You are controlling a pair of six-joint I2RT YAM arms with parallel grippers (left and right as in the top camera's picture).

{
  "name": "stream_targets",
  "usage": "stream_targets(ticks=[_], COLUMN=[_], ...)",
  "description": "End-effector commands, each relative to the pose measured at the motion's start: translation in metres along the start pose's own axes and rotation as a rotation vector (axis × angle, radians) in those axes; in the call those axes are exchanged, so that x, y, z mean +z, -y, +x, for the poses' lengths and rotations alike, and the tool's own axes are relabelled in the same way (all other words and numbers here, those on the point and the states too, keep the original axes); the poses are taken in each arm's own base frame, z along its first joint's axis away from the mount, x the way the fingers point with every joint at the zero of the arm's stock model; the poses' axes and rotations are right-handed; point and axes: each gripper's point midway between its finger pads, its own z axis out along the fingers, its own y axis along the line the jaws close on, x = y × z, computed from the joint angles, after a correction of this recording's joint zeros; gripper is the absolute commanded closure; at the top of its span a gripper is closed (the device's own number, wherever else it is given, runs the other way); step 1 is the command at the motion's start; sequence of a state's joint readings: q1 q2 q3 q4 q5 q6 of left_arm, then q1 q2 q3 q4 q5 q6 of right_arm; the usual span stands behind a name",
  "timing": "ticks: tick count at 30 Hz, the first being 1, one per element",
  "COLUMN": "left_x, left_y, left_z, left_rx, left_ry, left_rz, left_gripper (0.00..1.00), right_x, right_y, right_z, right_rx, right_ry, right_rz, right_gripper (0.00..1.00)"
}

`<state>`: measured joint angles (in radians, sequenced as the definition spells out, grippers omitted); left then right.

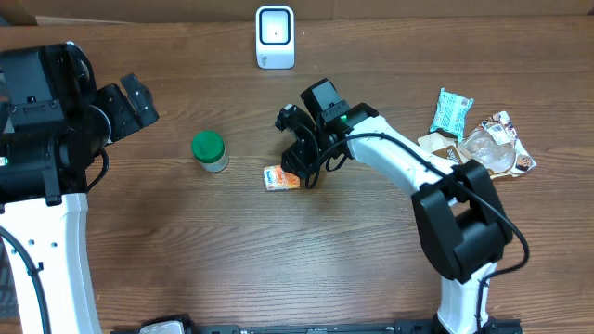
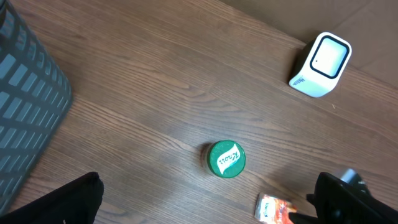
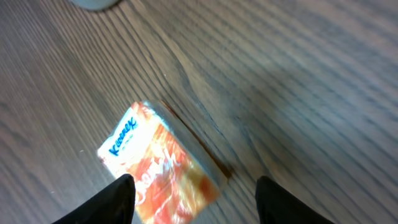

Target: Scan the item barcode

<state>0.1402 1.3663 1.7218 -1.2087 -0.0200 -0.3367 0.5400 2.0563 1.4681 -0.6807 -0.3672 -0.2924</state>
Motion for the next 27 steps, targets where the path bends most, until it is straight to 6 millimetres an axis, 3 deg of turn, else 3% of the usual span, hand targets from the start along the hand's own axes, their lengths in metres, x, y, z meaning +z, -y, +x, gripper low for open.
stream_targets(ticks=[1, 7, 14, 18, 22, 27], left_x=[0.001, 0.001, 0.001, 0.001, 0.001, 0.001], left_y=[-0.002, -0.002, -0.002, -0.002, -0.002, -0.002], left_z=[-0.001, -0.001, -0.001, -0.001, -0.001, -0.001], left_rx=[0.005, 0.005, 0.005, 0.005, 0.005, 0.005], left_ry=[0.000, 0.000, 0.000, 0.000, 0.000, 0.000], left_rz=[-0.009, -0.010, -0.010, -0.010, -0.010, -0.010], left_gripper=[0.01, 0.00, 0.00, 0.00, 0.00, 0.01], right_x=[0.019, 0.022, 0.020, 0.019, 0.016, 0.019], right_y=[0.001, 0.003, -0.001, -0.013, -0.030, -0.014], right_z=[0.001, 0.003, 0.021, 0.027, 0.020, 0.020], right_rx=[-0.030, -0.008, 0.085, 0.103, 0.140, 0.482], right_ry=[-0.012, -0.019, -0.088, -0.112, -0.086, -0.107], right_rz=[-0.042, -0.040, -0.057, -0.116, -0.221, -0.112], right_gripper=[0.43, 0.68, 0.82, 0.96, 0.96, 0.96])
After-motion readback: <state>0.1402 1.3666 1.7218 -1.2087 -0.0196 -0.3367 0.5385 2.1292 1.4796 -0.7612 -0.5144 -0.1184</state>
